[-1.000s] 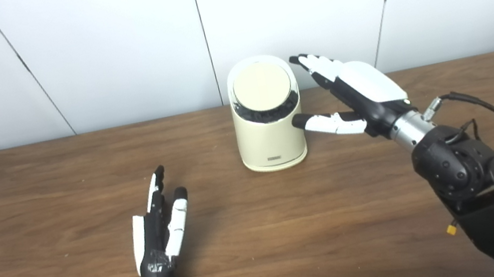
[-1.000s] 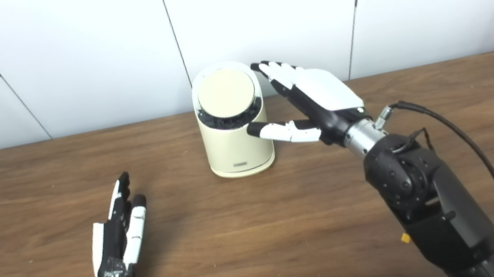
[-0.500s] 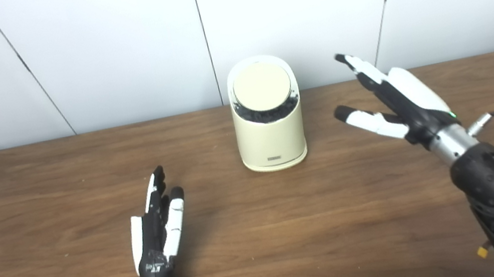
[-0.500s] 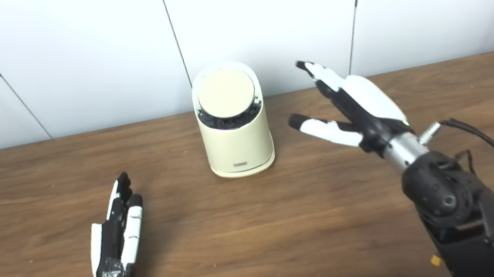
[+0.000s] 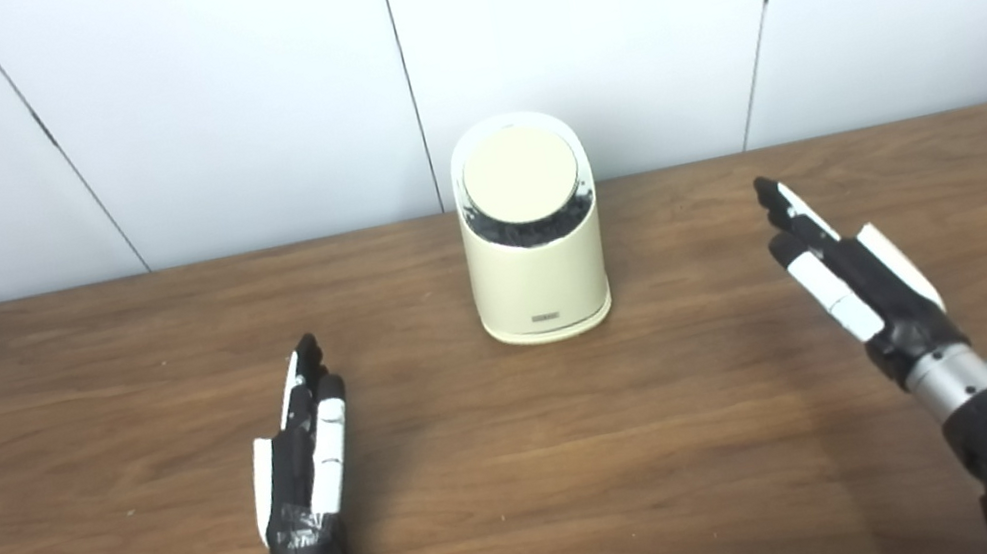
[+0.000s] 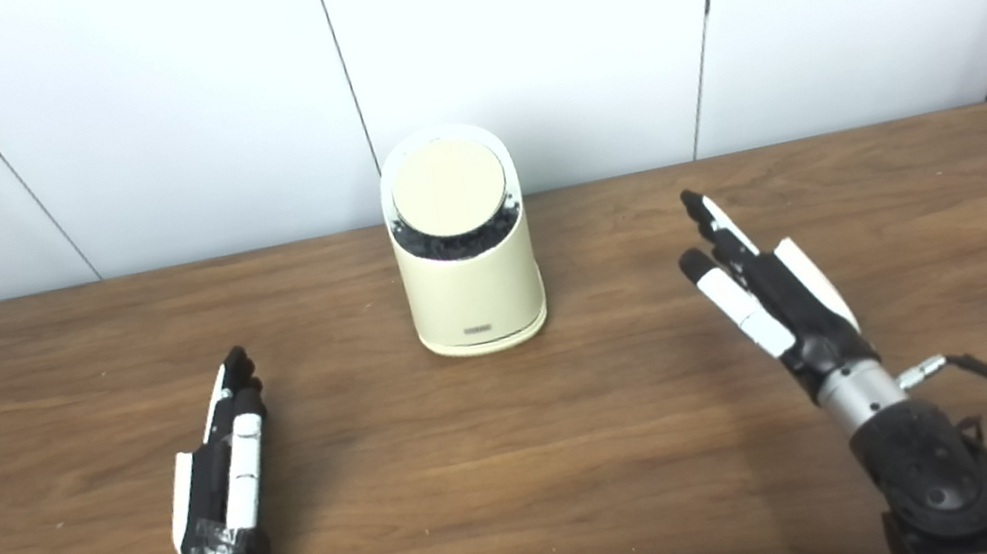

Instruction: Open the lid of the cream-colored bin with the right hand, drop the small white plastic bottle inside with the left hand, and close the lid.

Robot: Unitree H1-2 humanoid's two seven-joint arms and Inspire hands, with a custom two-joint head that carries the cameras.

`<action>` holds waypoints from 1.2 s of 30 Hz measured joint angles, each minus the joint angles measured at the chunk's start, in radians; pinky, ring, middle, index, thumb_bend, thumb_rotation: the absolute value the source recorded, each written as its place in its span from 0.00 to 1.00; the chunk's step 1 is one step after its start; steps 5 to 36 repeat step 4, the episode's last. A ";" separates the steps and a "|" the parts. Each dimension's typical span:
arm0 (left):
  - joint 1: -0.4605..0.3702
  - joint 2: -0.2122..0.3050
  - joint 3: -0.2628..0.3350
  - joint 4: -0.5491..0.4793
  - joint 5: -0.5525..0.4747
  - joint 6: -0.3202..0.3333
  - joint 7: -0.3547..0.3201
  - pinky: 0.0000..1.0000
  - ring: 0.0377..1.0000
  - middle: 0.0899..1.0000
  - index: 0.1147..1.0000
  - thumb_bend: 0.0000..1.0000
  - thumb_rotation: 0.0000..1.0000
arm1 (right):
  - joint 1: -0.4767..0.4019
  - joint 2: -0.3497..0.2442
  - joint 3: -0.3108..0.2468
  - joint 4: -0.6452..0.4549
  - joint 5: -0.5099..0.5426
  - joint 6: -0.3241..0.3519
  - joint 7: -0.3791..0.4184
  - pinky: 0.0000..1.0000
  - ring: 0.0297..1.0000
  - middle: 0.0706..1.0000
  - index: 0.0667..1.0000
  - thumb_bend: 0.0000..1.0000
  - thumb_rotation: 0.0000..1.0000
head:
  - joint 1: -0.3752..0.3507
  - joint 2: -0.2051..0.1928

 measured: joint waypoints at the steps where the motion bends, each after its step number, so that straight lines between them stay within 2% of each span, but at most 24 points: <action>1: 0.000 0.000 0.001 -0.001 -0.011 0.001 -0.009 1.00 1.00 1.00 1.00 0.58 0.98 | 0.000 0.002 -0.004 0.008 0.013 0.000 -0.006 1.00 1.00 1.00 1.00 0.64 1.00 | 0.000 0.000; 4: 0.001 0.003 0.007 -0.003 -0.046 0.003 -0.024 1.00 1.00 1.00 1.00 0.56 1.00 | -0.001 0.016 -0.019 0.013 0.046 0.001 -0.033 1.00 1.00 1.00 1.00 0.64 1.00 | -0.005 0.003; 36: 0.001 0.003 0.007 -0.003 -0.046 0.003 -0.024 1.00 1.00 1.00 1.00 0.56 1.00 | -0.001 0.016 -0.019 0.013 0.046 0.001 -0.033 1.00 1.00 1.00 1.00 0.64 1.00 | -0.005 0.003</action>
